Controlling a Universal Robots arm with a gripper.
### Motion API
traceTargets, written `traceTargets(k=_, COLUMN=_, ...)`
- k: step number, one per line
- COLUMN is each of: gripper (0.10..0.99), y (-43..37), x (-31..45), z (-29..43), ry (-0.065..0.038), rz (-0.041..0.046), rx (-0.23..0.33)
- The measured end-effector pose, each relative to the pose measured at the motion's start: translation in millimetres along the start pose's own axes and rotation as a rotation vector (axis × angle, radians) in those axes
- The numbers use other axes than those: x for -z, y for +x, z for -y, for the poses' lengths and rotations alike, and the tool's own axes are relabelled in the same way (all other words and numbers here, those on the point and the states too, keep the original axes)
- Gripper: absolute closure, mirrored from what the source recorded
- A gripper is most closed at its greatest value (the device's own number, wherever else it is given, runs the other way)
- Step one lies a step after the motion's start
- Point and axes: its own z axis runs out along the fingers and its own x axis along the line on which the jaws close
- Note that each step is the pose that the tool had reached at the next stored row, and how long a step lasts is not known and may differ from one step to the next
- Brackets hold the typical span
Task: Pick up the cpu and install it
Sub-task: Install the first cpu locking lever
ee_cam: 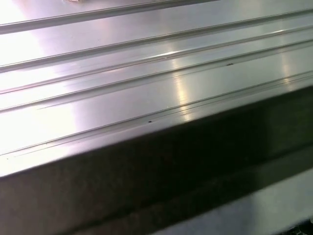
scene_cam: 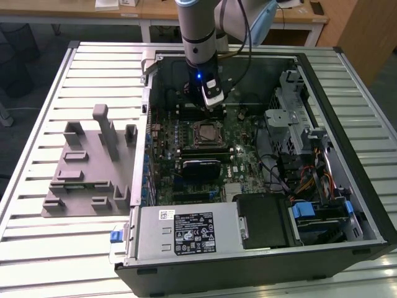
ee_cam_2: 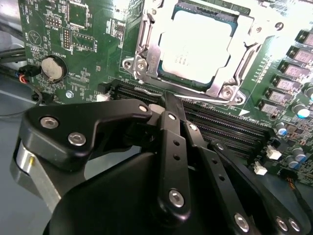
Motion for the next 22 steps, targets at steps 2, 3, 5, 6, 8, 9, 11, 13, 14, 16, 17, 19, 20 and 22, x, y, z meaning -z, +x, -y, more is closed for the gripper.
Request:
traceTargets(k=2, gripper=0.98, y=0.1, x=-0.8, z=0.1, ry=0.007, rz=0.0019, rx=0.002)
traceTargets(k=3, gripper=0.98, y=0.1, x=-1.2, z=0.2, ry=0.009, rz=0.0026, rx=0.002)
traceTargets(k=5, gripper=0.98, y=0.3, x=-2.2, z=0.3, ry=0.015, rz=0.0045, rx=0.003)
traceTargets(k=6, gripper=0.98, y=0.4, x=-2.7, z=0.3, ry=0.019, rz=0.0055, rx=0.004)
traceTargets(k=8, gripper=0.98, y=0.5, x=-3.7, z=0.5, ry=0.024, rz=0.0072, rx=0.005)
traceTargets(k=9, gripper=0.98, y=0.6, x=-4.2, z=0.6, ry=0.027, rz=0.008, rx=0.006)
traceTargets(k=11, gripper=0.98, y=0.7, x=-5.0, z=0.6, ry=0.032, rz=0.0093, rx=0.007)
traceTargets(k=13, gripper=0.98, y=0.8, x=-5.3, z=0.8, ry=0.035, rz=0.0101, rx=0.008)
traceTargets(k=14, gripper=0.98, y=0.8, x=-5.5, z=1.0, ry=0.036, rz=0.0105, rx=0.008)
traceTargets(k=16, gripper=0.98, y=0.8, x=-5.7, z=1.4, ry=0.038, rz=0.011, rx=0.008)
traceTargets(k=17, gripper=0.98, y=0.8, x=-5.9, z=1.6, ry=0.039, rz=0.0114, rx=0.008)
traceTargets(k=19, gripper=0.98, y=0.7, x=-6.0, z=1.7, ry=0.04, rz=0.0115, rx=0.008)
traceTargets(k=20, gripper=0.98, y=0.7, x=-6.0, z=1.7, ry=0.04, rz=0.0116, rx=0.009)
traceTargets(k=22, gripper=0.98, y=0.7, x=-6.1, z=1.7, ry=0.04, rz=0.0117, rx=0.009)
